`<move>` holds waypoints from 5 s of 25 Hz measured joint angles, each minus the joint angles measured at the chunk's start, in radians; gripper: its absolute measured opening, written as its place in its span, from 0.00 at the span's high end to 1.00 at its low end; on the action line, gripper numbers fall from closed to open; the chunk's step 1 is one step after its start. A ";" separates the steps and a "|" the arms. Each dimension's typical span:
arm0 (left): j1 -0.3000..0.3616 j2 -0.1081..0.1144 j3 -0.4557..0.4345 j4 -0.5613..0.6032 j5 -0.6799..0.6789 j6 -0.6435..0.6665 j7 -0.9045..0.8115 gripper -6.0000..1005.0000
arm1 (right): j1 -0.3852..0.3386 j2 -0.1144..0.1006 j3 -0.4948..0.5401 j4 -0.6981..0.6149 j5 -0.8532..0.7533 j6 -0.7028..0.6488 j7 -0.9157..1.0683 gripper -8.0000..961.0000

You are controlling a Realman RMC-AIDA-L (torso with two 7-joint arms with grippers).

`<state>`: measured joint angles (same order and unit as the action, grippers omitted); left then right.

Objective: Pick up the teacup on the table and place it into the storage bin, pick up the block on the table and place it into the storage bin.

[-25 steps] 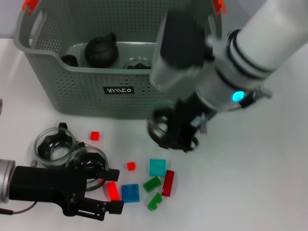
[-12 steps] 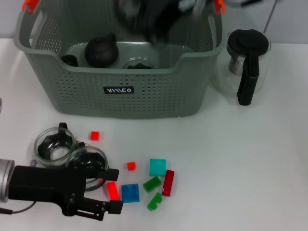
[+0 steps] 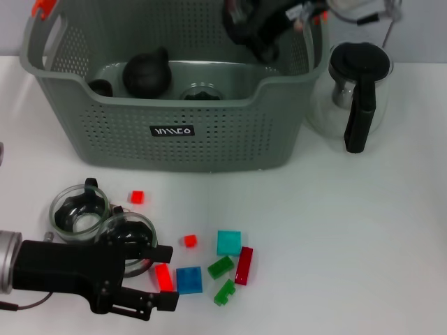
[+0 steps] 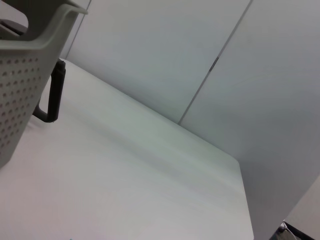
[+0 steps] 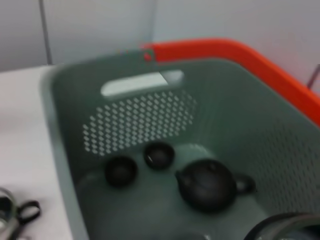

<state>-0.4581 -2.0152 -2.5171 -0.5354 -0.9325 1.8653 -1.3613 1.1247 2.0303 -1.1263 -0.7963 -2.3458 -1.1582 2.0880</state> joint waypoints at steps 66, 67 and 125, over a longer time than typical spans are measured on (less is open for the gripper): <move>-0.002 0.001 -0.005 0.017 0.003 -0.031 -0.007 0.10 | -0.016 0.020 -0.026 0.163 0.002 0.205 -0.078 0.73; -0.002 0.002 -0.005 0.017 0.003 -0.030 -0.007 0.10 | -0.020 0.022 -0.026 0.150 0.002 0.204 -0.078 0.72; -0.047 0.178 -0.162 -0.157 0.202 -0.175 -0.628 0.10 | -0.337 0.065 -0.051 -0.187 0.217 -0.597 -0.143 0.20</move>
<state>-0.5048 -1.8374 -2.6794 -0.6925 -0.7304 1.6901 -1.9893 0.7879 2.0949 -1.1768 -0.9829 -2.1287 -1.7555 1.9454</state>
